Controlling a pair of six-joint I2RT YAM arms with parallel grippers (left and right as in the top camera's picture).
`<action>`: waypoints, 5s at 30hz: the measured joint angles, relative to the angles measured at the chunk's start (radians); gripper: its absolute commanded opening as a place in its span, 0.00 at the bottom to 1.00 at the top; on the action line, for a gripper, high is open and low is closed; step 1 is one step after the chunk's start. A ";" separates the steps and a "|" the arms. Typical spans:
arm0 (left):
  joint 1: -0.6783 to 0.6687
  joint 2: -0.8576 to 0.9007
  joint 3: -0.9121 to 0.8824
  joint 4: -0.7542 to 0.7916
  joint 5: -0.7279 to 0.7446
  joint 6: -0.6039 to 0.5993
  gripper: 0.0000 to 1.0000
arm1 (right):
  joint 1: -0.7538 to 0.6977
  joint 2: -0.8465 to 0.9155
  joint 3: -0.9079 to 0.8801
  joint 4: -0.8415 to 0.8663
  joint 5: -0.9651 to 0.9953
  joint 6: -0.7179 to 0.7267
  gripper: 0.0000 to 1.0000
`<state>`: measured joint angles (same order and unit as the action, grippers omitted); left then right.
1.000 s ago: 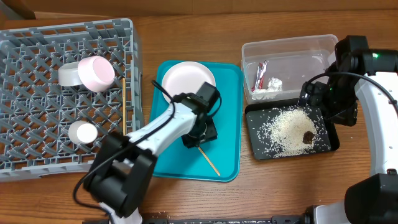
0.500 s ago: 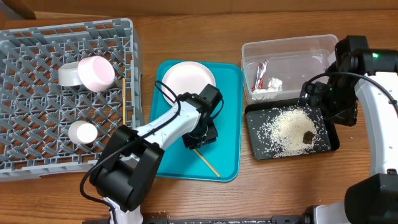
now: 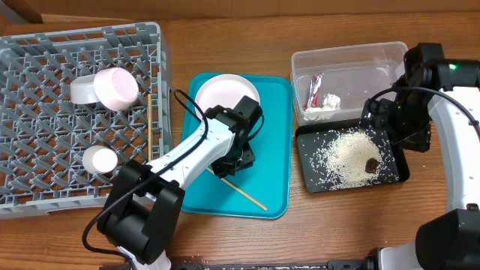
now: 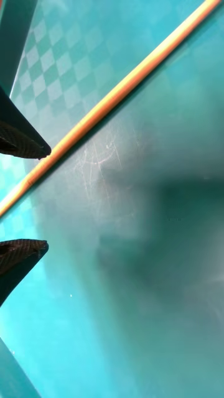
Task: Sort waste into correct bins and load items into the dishwasher
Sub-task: 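Reach the left gripper back to the tray and grasp the second chopstick, then carry the second chopstick into the rack and release with the left gripper, then grasp the edge of the white plate on the tray with the left gripper, then carry the white plate with the left gripper and stand it in the rack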
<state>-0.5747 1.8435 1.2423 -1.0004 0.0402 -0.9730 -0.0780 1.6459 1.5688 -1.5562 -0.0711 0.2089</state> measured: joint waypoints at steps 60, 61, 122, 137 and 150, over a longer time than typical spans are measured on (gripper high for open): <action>0.497 -0.262 0.152 0.019 -0.309 0.554 0.04 | 0.000 0.000 0.000 -0.004 0.000 0.000 1.00; 0.518 -0.245 0.152 0.028 -0.311 0.575 0.04 | 0.000 0.000 0.000 -0.005 -0.001 0.000 1.00; 0.031 0.222 0.232 0.203 -0.060 0.953 0.04 | 0.000 0.000 0.000 -0.003 -0.001 0.000 1.00; 0.054 0.128 0.581 -0.045 -0.039 0.859 0.04 | 0.000 0.000 0.000 -0.005 0.000 -0.001 1.00; 0.476 -0.082 0.647 -0.087 0.251 0.826 0.04 | 0.000 0.000 0.000 -0.004 0.000 0.000 1.00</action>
<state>-0.0990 1.7611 1.8896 -1.0878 0.2913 -0.1467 -0.0780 1.6459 1.5688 -1.5604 -0.0715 0.2089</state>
